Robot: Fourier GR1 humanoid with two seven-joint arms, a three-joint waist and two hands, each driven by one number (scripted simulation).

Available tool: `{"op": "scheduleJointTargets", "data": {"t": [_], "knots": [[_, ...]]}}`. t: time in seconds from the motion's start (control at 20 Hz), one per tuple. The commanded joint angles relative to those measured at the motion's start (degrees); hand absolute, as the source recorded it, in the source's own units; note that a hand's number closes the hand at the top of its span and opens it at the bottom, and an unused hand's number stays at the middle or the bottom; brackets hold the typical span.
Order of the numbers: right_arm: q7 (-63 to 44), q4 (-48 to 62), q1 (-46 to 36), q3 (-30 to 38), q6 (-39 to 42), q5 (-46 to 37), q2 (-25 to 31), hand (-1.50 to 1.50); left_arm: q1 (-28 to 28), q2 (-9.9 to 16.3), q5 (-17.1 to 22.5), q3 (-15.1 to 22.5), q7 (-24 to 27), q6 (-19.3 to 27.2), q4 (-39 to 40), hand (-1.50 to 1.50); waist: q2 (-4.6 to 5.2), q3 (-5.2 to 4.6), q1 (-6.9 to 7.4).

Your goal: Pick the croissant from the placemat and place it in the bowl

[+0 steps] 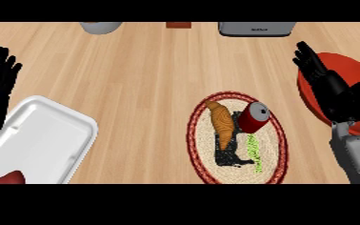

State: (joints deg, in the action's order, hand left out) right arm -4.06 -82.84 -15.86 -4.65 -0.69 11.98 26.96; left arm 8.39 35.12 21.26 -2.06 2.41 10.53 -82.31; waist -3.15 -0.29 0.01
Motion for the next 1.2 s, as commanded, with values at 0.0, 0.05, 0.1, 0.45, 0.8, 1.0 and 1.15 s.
{"op": "scheduleJointTargets", "data": {"t": [0.0,0.05,0.1,0.45,0.8,1.0,1.15], "knots": [[-1.4,-3.5,0.0,-0.2,-2.2,-1.3,-2.3,-1.5,0.5,-1.6,1.4,-1.6,1.3,-1.8,-1.7,0.0,3.01,0.27,-0.03],[-7.1,-5.1,-3.1,-2.8,-4.6,-2.6,-4.1,-1.5,-0.3,-2.7,2.5,-0.7,0.4,-2.2,-4.6,0.0,2.93,0.25,0.34],[-8.5,-5.8,-2.6,-5.1,-6.5,-3.6,-6.7,-1.5,-0.6,-3.9,3.7,0.4,-0.6,-2.9,-6.0,0.0,2.89,0.24,0.41],[-17.8,3.9,-3.7,-10.9,-26.2,-28.2,-6.3,-1.5,-1.1,-11.4,7.3,4.6,2.6,-6.7,-4.4,0.0,3.39,0.08,0.54],[-27.9,4.9,-14.2,-14.6,-21.6,-41.6,-3.2,-1.5,-1.3,-12.6,6.8,4.5,0.2,-5.9,-7.1,0.0,3.07,0.22,0.5],[-39.7,8.1,-22.7,-18.5,-4.3,-40.2,-1.0,-1.5,0.6,-13.2,7.0,5.2,-1.2,-5.4,-6.9,0.0,3.11,0.1,1.53],[-44.3,11.6,-24.0,-22.4,9.5,-36.1,-0.4,-1.5,1.8,-12.7,6.7,4.9,-0.2,-6.3,-5.3,0.0,3.45,-0.07,1.93]]}}
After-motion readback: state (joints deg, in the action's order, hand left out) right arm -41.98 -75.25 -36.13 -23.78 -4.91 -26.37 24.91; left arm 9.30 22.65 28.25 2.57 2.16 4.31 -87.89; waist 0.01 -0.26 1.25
